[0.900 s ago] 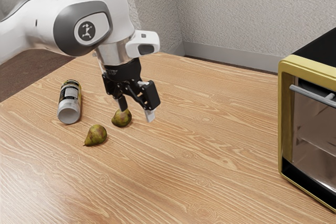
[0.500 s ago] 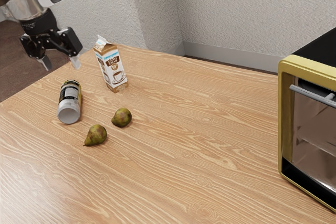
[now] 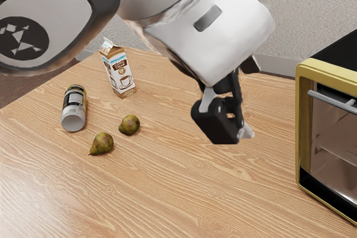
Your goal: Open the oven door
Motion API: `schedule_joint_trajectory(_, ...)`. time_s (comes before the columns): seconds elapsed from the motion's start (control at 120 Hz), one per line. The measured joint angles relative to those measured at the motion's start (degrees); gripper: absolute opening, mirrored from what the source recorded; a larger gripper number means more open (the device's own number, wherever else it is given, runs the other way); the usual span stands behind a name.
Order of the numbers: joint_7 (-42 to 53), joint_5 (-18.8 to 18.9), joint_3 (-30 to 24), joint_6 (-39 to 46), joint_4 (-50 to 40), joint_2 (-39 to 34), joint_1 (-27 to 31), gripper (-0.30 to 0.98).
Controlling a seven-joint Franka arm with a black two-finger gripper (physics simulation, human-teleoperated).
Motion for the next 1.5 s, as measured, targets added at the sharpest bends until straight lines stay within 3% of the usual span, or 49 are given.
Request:
schedule_joint_trajectory(0.05,3.1,0.3,-0.1,3.1,-8.0,-5.9,1.5,0.66)
schedule_joint_trajectory(0.125,7.9,0.3,0.1,7.0,-11.8,-7.4,3.3,0.66)
schedule_joint_trajectory(0.35,21.5,-0.7,0.0,16.2,-13.1,-2.7,2.5,0.67)
schedule_joint_trajectory(0.567,31.7,-2.9,0.2,19.7,-12.8,-2.0,2.5,0.67)
schedule_joint_trajectory(1.5,49.6,-4.3,0.3,17.3,7.1,20.1,3.8,0.66)
